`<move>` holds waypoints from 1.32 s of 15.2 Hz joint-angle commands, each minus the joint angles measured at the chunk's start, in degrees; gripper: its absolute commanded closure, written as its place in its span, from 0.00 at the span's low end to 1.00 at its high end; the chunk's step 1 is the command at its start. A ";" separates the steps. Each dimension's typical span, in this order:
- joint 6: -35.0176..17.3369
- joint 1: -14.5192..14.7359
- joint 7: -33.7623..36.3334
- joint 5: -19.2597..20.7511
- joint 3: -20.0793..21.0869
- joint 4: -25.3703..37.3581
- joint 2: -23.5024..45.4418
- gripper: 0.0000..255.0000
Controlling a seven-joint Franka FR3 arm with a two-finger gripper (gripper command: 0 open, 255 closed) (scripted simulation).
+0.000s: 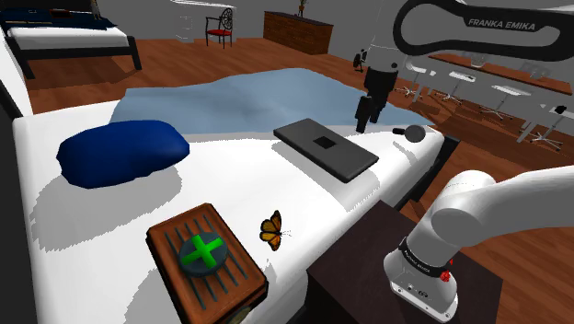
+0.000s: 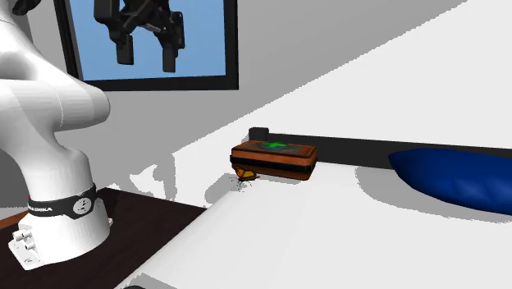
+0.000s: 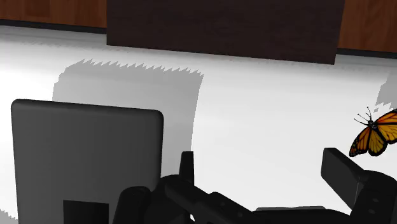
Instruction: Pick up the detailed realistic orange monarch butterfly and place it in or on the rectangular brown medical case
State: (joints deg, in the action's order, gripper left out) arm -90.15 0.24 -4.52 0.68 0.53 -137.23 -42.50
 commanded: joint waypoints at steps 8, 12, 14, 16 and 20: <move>-10.26 2.19 13.38 -5.93 9.67 -11.32 -5.04 0.00; -17.01 3.78 21.36 -9.56 16.20 -15.63 -4.85 0.00; -20.68 4.45 25.48 -11.25 19.74 -17.11 -3.74 0.00; -24.54 4.86 29.68 -12.74 23.49 -18.10 -1.94 0.00; -32.65 4.37 38.55 -14.53 31.62 -18.57 3.63 0.00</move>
State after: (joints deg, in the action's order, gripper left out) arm -120.61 4.94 31.63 -13.57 30.08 -155.92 -40.50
